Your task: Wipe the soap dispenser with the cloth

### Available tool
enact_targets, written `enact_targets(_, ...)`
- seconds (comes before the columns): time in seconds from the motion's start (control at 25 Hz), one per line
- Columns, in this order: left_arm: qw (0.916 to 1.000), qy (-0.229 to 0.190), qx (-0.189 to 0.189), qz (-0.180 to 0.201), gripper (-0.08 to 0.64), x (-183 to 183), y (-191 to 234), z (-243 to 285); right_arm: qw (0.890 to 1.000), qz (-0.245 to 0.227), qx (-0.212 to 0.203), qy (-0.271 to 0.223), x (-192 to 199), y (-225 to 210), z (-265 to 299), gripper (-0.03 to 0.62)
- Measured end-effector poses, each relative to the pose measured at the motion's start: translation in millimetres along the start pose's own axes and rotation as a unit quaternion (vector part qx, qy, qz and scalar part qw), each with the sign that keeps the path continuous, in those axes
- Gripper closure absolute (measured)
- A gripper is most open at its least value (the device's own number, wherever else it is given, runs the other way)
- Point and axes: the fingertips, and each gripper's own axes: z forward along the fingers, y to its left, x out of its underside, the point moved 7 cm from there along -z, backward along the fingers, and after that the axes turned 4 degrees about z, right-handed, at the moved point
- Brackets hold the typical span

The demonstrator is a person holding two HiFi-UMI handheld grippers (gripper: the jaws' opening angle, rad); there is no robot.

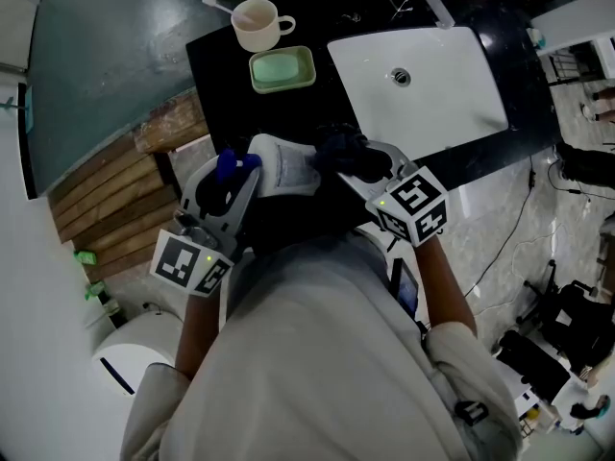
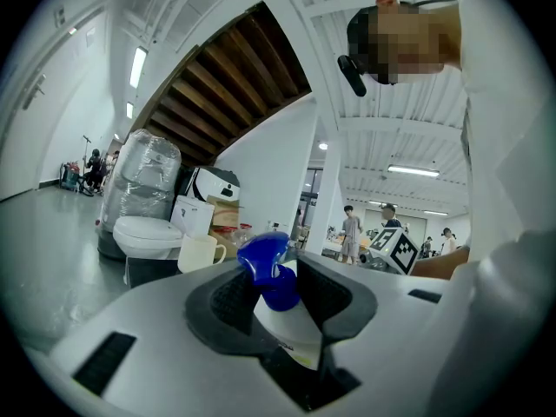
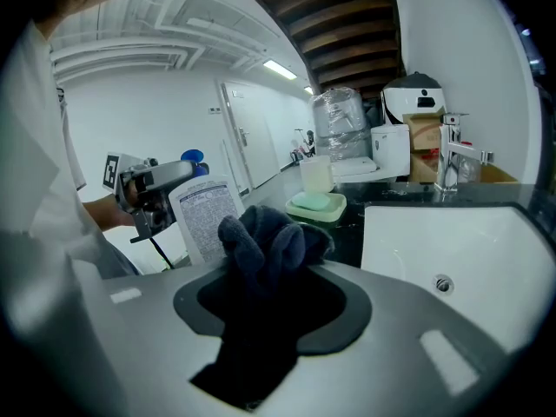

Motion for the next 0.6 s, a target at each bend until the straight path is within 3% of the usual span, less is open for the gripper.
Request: enact_targets(0.6,0.9999,-0.004,-0.005,0.011,0.431,-0.7,-6.5,2.3,0.999,0.044,0.0,-0.007,10.1,8.6,-7.9,0.443)
